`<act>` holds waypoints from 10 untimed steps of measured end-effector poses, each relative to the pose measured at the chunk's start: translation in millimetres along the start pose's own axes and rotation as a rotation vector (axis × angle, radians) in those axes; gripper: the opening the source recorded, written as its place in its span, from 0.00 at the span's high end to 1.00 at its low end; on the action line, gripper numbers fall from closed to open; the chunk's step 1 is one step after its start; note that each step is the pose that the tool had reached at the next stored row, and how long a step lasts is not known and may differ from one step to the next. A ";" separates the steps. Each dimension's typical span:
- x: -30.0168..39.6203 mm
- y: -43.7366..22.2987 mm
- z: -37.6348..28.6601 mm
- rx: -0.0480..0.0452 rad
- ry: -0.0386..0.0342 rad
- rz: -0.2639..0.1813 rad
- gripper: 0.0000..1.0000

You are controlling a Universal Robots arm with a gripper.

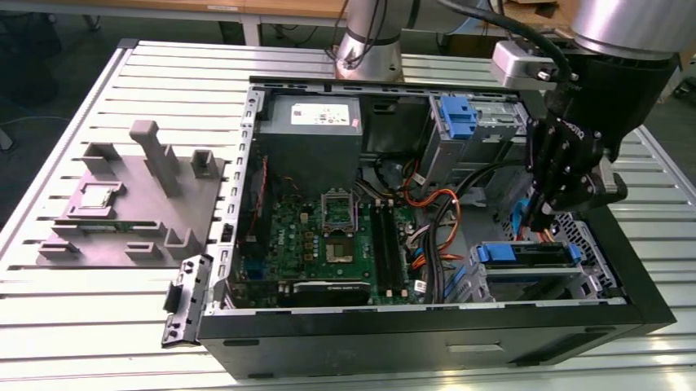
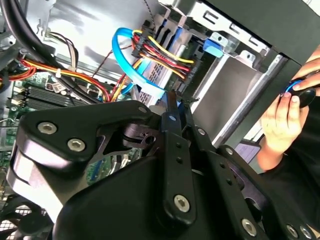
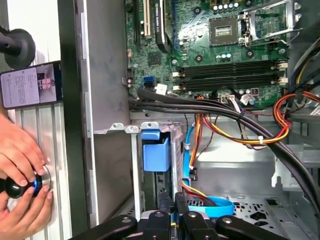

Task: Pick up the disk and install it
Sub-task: 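Insert the second disk wire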

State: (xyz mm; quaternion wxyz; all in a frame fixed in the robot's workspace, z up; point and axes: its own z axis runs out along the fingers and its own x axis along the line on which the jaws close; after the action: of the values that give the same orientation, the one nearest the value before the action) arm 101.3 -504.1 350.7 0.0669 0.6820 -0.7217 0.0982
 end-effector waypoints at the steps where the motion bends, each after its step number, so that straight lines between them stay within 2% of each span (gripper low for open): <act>1: 1.0 0.1 0.3 0.0019 -0.0002 -0.001 0.84; 3: 2.7 0.6 0.8 0.0068 -0.0018 -0.002 0.84; 4: 3.1 1.0 1.0 0.0102 -0.0068 -0.002 0.84; 5: 3.4 1.2 1.1 0.0132 -0.0164 -0.001 0.84; 8: 4.5 1.7 1.5 0.0193 -0.0576 0.003 0.84; 9: 5.6 1.9 1.8 0.0206 -0.0656 0.003 0.84; 10: 7.6 2.3 2.4 0.0214 -0.0668 0.003 0.84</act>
State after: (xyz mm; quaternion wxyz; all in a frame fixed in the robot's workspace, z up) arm 98.6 -511.8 350.1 0.0353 0.6843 -0.7236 0.0832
